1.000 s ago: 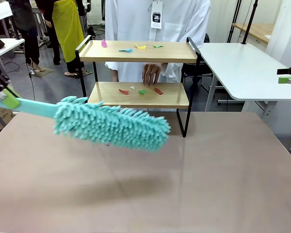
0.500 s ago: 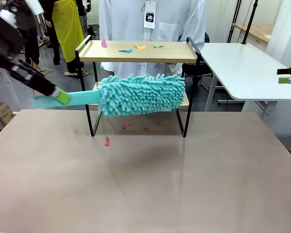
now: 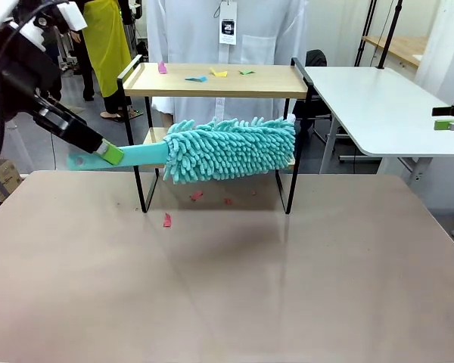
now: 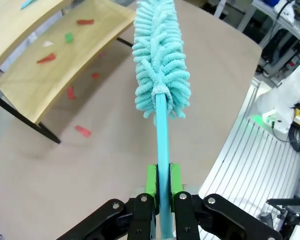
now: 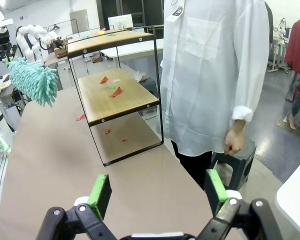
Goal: Clean the shelf.
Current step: Clean the specific section of the Shelf indicated by the human with the Duster.
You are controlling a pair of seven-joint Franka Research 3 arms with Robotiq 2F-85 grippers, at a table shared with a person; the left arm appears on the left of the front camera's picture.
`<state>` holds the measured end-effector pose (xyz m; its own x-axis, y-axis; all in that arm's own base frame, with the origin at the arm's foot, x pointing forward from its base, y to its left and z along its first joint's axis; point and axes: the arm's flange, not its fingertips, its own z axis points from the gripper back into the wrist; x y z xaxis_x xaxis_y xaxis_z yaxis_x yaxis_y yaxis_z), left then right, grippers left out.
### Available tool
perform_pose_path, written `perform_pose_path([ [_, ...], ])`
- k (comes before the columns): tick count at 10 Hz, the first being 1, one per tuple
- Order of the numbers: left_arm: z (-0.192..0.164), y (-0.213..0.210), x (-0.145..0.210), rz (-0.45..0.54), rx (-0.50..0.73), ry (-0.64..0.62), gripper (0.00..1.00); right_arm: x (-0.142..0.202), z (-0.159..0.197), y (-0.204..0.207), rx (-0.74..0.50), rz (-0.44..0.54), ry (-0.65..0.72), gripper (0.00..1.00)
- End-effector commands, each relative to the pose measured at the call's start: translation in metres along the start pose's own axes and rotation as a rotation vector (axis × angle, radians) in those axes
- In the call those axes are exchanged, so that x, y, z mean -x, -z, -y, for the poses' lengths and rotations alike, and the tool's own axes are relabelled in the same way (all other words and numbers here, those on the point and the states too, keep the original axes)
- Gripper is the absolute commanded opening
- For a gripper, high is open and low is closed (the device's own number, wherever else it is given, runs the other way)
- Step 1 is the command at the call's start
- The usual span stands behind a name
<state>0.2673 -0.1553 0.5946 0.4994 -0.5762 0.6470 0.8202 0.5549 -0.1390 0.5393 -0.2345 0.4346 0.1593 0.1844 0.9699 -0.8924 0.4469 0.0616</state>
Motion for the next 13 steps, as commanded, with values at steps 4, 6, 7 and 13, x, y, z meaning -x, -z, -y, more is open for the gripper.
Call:
perform_pose_path([
  [4,0.037,0.059,-0.023,0.078,-0.123,-0.187,0.13,-0.002,-0.001,0.001,-0.001,0.0,-0.004,1.0],
  [6,0.046,0.077,-0.033,0.136,-0.15,-0.255,0.13,-0.002,-0.001,0.001,-0.001,0.0,-0.004,1.0],
  [7,0.049,0.091,-0.039,0.15,-0.172,-0.291,0.13,-0.002,-0.001,0.001,-0.001,0.0,-0.004,1.0],
  [13,0.076,0.156,-0.083,0.202,-0.313,-0.333,0.13,-0.002,-0.001,0.001,-0.001,0.0,-0.004,1.0],
])
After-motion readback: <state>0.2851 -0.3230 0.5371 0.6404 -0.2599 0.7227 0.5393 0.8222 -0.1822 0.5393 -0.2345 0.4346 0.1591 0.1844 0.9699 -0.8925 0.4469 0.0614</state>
